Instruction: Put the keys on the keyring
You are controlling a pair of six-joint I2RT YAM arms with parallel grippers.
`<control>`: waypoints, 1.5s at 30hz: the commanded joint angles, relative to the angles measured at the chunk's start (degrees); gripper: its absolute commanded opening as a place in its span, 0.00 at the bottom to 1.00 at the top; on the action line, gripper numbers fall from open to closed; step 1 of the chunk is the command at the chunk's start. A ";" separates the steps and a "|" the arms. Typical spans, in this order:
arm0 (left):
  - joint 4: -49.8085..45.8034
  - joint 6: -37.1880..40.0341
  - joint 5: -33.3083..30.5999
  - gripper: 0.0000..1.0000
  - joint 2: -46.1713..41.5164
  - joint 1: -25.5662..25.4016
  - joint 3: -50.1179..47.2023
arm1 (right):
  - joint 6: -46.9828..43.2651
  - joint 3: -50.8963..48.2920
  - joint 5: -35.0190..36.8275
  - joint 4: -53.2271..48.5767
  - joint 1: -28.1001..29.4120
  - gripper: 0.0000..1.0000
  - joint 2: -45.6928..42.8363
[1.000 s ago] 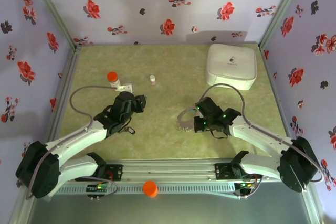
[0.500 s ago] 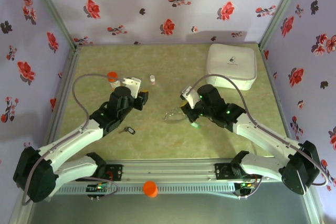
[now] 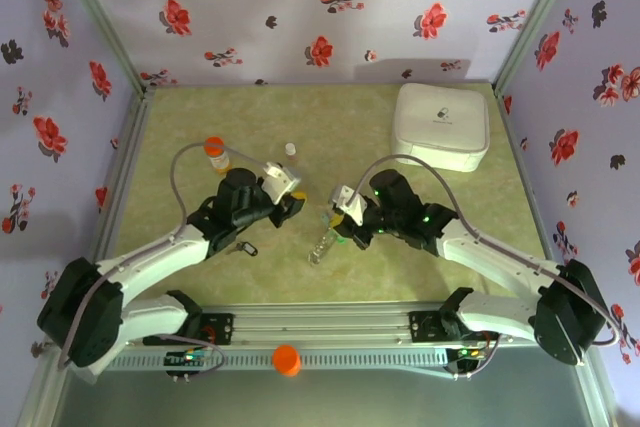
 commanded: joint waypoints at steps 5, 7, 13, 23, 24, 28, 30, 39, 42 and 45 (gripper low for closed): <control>11.64 6.61 17.96 0.28 2.93 -0.49 -5.28 | -3.90 -3.10 -1.01 5.47 1.83 0.00 -0.82; 12.81 8.30 20.64 0.27 4.03 -0.77 -5.95 | -4.17 -3.24 -1.03 5.21 2.39 0.00 -0.55; 16.03 12.24 25.33 0.28 6.98 -2.37 -7.54 | -4.39 -4.15 -0.89 4.54 4.45 0.00 -1.76; 19.23 13.15 29.71 0.28 7.41 -3.47 -9.09 | -7.08 -4.92 4.11 3.70 6.73 0.00 -5.64; 18.91 13.55 29.80 0.28 7.30 -3.72 -9.00 | -7.41 -5.02 4.77 3.70 6.90 0.00 -5.79; 17.98 14.76 29.90 0.29 7.21 -4.44 -8.91 | -8.16 -5.11 5.92 4.15 7.47 0.00 -5.53; 18.15 14.79 29.90 0.29 7.04 -4.74 -8.98 | -8.22 -5.04 6.11 4.15 7.80 0.00 -5.18; 19.18 14.87 29.81 0.25 6.27 -5.10 -8.93 | -8.15 -5.18 5.85 5.15 9.01 0.00 -4.27; 19.61 14.88 29.80 0.21 6.17 -5.10 -8.98 | -7.88 -5.38 5.57 5.56 9.26 0.00 -4.04; 20.11 14.70 29.81 0.20 5.95 -5.18 -8.91 | -7.80 -5.25 5.35 5.32 9.36 0.00 -3.50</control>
